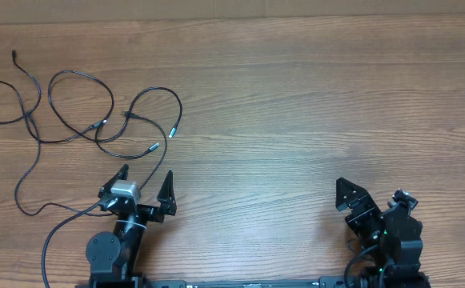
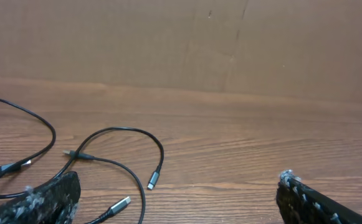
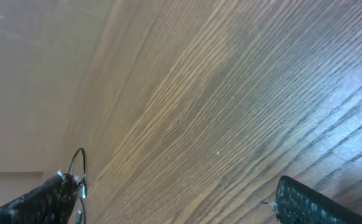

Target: Untangle cables

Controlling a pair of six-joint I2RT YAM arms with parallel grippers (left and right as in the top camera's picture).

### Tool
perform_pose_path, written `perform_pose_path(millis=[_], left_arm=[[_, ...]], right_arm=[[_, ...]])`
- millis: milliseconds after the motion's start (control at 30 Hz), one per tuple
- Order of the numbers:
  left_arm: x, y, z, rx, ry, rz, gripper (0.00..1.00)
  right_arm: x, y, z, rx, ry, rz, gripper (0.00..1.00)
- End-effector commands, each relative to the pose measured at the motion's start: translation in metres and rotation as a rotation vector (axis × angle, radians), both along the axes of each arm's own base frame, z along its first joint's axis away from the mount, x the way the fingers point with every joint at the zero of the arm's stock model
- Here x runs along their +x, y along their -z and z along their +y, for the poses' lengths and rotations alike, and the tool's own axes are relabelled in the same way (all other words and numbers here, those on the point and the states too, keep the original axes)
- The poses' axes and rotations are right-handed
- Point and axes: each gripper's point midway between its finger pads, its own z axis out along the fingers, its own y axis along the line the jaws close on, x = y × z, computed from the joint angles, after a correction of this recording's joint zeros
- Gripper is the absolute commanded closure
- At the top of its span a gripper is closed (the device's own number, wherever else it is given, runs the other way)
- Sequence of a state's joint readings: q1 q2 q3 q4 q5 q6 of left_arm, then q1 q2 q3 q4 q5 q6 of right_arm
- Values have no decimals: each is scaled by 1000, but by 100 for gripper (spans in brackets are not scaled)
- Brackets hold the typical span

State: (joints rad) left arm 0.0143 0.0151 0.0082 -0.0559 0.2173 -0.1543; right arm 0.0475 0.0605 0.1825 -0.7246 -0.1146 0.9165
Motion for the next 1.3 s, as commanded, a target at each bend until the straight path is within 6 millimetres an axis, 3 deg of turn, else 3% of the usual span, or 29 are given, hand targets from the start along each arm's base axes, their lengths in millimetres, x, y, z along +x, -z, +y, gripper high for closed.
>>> perform_pose_path(millis=[0, 367, 600, 900, 1000, 1267], left_arm=[[-1, -1, -3, -10, 15, -6, 0], [-1, -1, -3, -10, 15, -6, 0], [-1, -1, -3, -10, 15, -6, 0], [-1, -1, -3, -10, 15, -6, 0], [-1, -1, -3, -10, 15, -6, 0], [-1, -1, -3, -10, 15, -6, 0]], right_arm=[[1, -2, -2, -2, 9, -33, 0], [20, -47, -1, 8, 8, -239, 0], [31, -113, 0, 21, 9, -511, 0], [24, -183, -1, 36, 9, -801, 0], [23, -187, -1, 37, 9, -822, 0], [32, -160, 0, 37, 9, -820, 0]])
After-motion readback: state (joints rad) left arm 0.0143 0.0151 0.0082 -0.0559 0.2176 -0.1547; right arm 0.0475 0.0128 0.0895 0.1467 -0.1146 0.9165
